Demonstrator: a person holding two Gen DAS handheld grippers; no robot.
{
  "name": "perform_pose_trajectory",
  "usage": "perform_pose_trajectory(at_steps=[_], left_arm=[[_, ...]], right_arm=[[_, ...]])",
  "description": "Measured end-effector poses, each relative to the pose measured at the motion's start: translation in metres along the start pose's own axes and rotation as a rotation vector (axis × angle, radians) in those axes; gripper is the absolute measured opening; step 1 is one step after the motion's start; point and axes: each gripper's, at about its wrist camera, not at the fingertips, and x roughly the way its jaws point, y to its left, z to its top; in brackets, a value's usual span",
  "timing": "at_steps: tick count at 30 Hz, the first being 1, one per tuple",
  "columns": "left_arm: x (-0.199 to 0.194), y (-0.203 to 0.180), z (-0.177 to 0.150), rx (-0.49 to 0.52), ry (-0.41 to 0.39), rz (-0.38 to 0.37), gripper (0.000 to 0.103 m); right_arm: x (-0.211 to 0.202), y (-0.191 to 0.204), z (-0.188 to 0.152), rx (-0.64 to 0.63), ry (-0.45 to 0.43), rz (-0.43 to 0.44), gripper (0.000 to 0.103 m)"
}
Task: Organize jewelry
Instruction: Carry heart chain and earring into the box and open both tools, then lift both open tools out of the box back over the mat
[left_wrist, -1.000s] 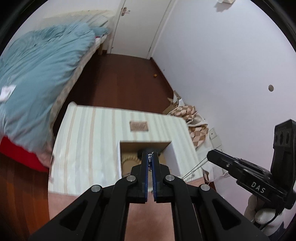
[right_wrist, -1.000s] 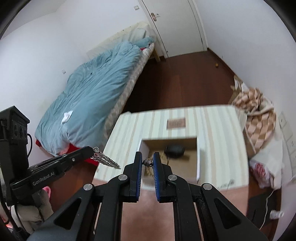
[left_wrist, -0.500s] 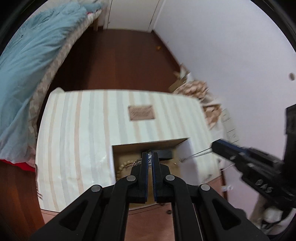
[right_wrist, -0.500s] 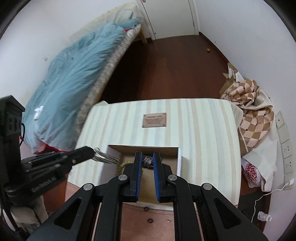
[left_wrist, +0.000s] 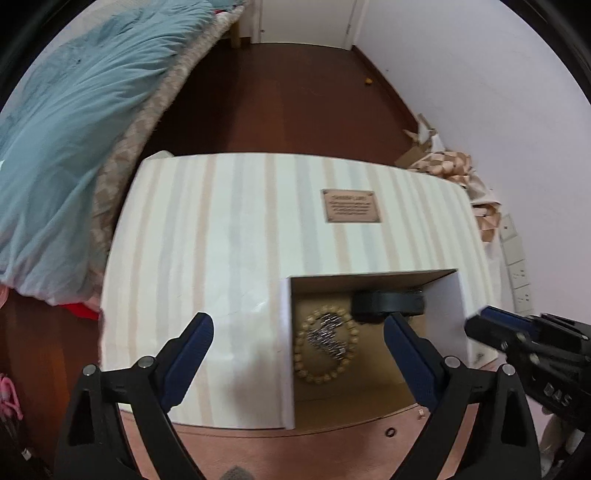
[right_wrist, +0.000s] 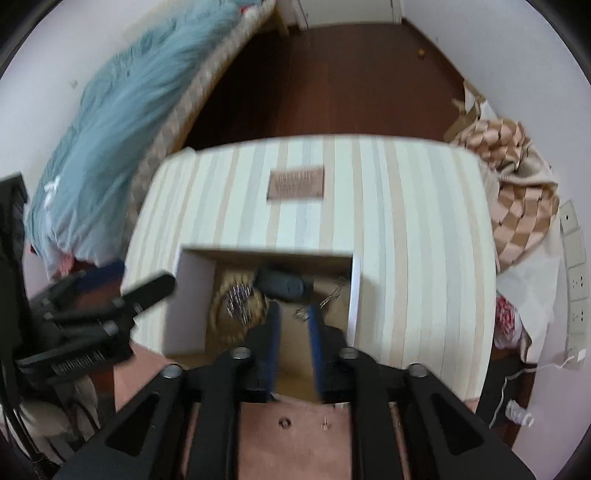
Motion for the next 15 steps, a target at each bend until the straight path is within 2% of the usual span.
perform_pose_trajectory(at_steps=[1, 2, 6, 8, 10, 13, 15], left_arm=[[0.001, 0.002, -0.003, -0.002, -0.001, 0.017, 0.094], [0.001, 0.004, -0.006, -0.004, -0.003, 0.04, 0.095], [-0.004, 0.007, -0.021, -0.001, -0.032, 0.096, 0.099], [-0.009, 0.007, -0.028, -0.001, -0.058, 0.111, 0.103], [-0.013, 0.007, -0.035, 0.002, -0.086, 0.137, 0.103], [-0.017, 0.006, -0.044, 0.0, -0.101, 0.155, 0.103], [-0.019, 0.005, -0.05, -0.005, -0.107, 0.163, 0.103]], right_arm=[[0.0, -0.002, -0.004, 0.009, 0.0, 0.003, 0.061], [-0.001, -0.003, -0.006, 0.015, -0.004, -0.003, 0.066], [-0.011, -0.004, -0.021, 0.019, -0.05, -0.071, 0.067], [-0.015, -0.003, -0.028, 0.014, -0.066, -0.11, 0.073], [-0.016, -0.002, -0.034, 0.006, -0.076, -0.174, 0.094], [-0.015, 0.001, -0.044, -0.003, -0.088, -0.249, 0.097], [-0.013, 0.001, -0.049, 0.003, -0.085, -0.26, 0.098]])
